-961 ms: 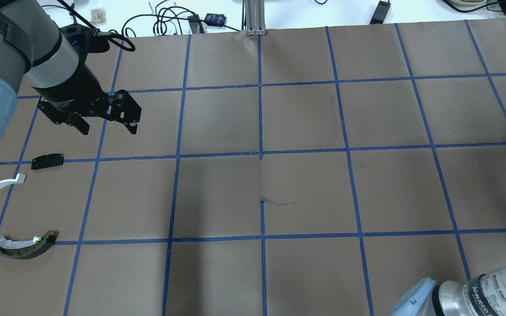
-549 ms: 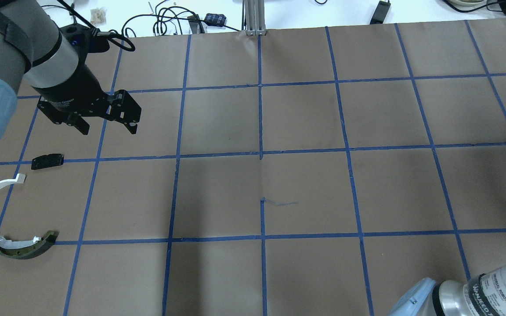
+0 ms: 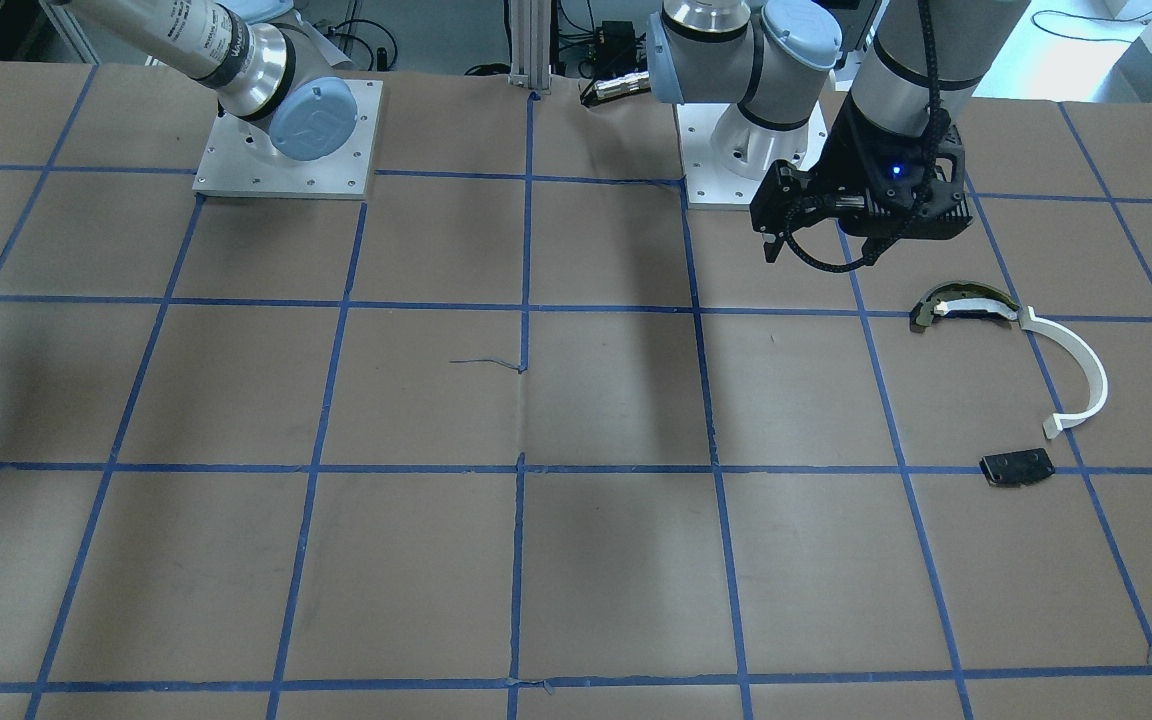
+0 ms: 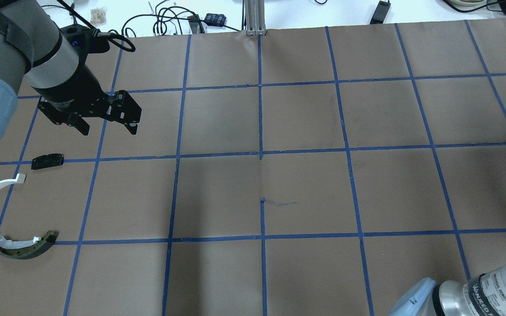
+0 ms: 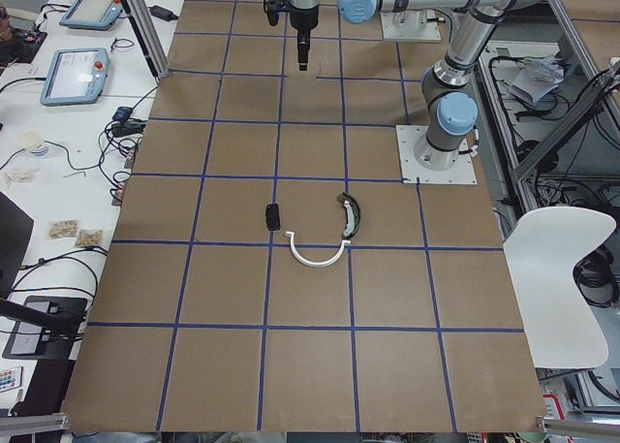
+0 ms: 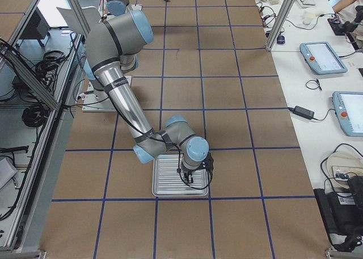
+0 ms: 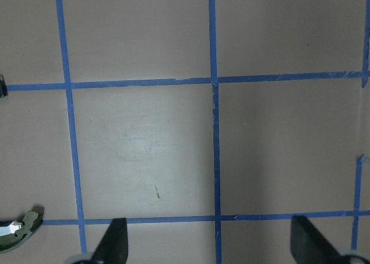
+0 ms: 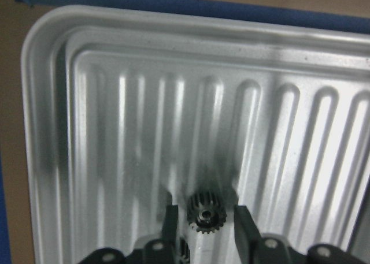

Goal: Place bearing gear from tray to pile

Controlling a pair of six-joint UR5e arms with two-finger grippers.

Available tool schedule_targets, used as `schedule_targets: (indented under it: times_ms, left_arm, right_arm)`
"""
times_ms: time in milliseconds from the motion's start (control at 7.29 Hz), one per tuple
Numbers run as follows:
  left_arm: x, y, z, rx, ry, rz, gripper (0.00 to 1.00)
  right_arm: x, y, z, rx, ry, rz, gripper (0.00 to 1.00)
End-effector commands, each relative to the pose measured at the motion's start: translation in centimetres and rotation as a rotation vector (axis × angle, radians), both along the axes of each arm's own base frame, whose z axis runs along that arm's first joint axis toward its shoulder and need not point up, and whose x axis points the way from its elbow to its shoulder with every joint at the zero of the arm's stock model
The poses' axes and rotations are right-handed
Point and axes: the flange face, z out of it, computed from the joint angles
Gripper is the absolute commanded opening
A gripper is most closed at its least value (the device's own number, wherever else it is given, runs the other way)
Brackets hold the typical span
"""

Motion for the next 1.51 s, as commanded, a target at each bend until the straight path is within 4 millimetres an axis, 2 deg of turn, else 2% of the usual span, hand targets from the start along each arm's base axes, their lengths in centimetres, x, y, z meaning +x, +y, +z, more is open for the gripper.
schedule_targets:
  times_ms: [0,275,412,549,686,824,961,1098,1373]
  left_arm:
    - [0.0,-0.1,-0.1,0.000,0.000,0.000,1.00]
    - [0.0,-0.1,-0.1,0.001,0.000,0.000,1.00]
    - [0.0,0.0,0.0,0.000,0.000,0.000,1.00]
    - [0.0,0.0,0.1,-0.002,0.000,0.000,1.00]
    - [0.0,0.0,0.1,-0.002,0.000,0.000,1.00]
    - [0.0,0.0,0.1,-0.003,0.000,0.002,1.00]
    - [0.0,-0.1,0.2,-0.005,0.000,0.002,1.00]
    - [0.1,-0.1,0.4,-0.009,-0.004,0.002,1.00]
    - [0.2,-0.1,0.6,-0.014,-0.002,0.003,1.00]
  right_arm:
    - [0.0,0.0,0.0,0.001,-0.002,0.005,0.16]
    - [-0.3,-0.1,0.8,-0.004,0.009,-0.001,0.15]
    - [-0.3,-0.1,2.8,-0.017,0.031,-0.004,0.15]
    - [0.7,-0.2,5.7,-0.036,0.060,-0.021,0.15]
    - [2.7,0.0,10.3,-0.037,0.061,-0.080,0.15]
    - [7.0,-0.5,15.5,-0.037,0.063,-0.101,0.15]
    - [13.2,-1.0,21.0,-0.029,0.071,-0.138,0.15]
    - [20.8,-0.9,26.0,-0.017,0.077,-0.235,0.15]
    - [33.7,-0.8,30.0,0.035,0.074,-0.323,0.15]
